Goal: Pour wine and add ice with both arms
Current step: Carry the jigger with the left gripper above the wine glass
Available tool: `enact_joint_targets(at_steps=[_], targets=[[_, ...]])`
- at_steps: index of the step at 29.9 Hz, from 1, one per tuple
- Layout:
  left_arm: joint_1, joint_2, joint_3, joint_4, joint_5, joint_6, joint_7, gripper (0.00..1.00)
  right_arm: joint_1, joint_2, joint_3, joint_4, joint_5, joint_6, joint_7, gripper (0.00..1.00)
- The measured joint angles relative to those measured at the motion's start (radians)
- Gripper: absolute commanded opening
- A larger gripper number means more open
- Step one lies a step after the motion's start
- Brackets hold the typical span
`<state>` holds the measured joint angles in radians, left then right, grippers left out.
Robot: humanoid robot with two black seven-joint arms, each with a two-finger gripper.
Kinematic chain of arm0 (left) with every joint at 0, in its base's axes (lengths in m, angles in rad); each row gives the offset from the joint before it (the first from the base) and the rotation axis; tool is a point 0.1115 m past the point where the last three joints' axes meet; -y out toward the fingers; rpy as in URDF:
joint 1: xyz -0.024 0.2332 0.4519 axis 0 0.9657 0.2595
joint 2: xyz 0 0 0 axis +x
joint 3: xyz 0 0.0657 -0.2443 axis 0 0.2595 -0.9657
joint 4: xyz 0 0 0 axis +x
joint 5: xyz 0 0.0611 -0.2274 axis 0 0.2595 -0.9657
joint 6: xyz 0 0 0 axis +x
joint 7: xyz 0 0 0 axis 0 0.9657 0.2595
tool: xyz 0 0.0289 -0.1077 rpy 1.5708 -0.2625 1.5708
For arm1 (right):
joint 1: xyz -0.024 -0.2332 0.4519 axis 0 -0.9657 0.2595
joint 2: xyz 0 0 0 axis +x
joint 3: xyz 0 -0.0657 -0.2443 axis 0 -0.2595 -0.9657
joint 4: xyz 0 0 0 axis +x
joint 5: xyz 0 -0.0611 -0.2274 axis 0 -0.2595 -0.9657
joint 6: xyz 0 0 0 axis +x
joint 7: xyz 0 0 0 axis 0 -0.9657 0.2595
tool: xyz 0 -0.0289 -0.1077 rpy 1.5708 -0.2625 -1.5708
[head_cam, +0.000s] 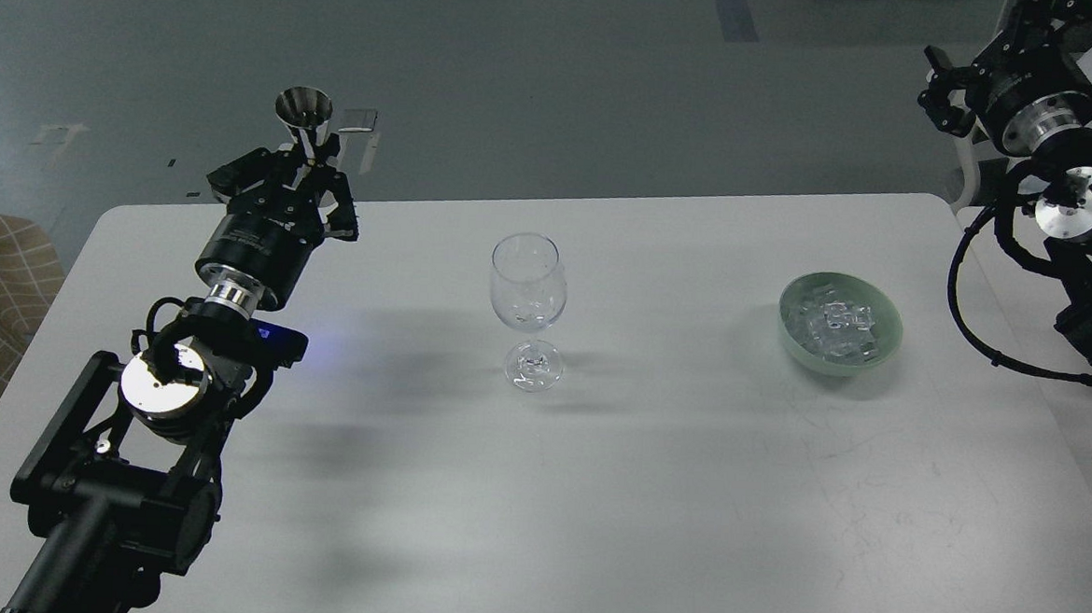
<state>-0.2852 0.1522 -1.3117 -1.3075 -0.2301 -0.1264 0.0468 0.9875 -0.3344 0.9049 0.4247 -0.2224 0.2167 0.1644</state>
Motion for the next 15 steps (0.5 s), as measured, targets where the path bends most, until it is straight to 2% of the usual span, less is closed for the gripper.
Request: enact_joint_targets(at_steps=[4, 15], targets=[[0.028, -0.037, 0.045, -0.045, 0.015, 0.023, -0.006, 0.17, -0.008, -0.011, 0.0, 0.0, 0.0, 0.001, 0.0, 1.0], [0.02, -0.039, 0.092, -0.053, 0.158, 0.025, 0.009, 0.17, -0.019, -0.018, 0.0, 0.003, 0.002, 0.002, 0.0, 1.0]])
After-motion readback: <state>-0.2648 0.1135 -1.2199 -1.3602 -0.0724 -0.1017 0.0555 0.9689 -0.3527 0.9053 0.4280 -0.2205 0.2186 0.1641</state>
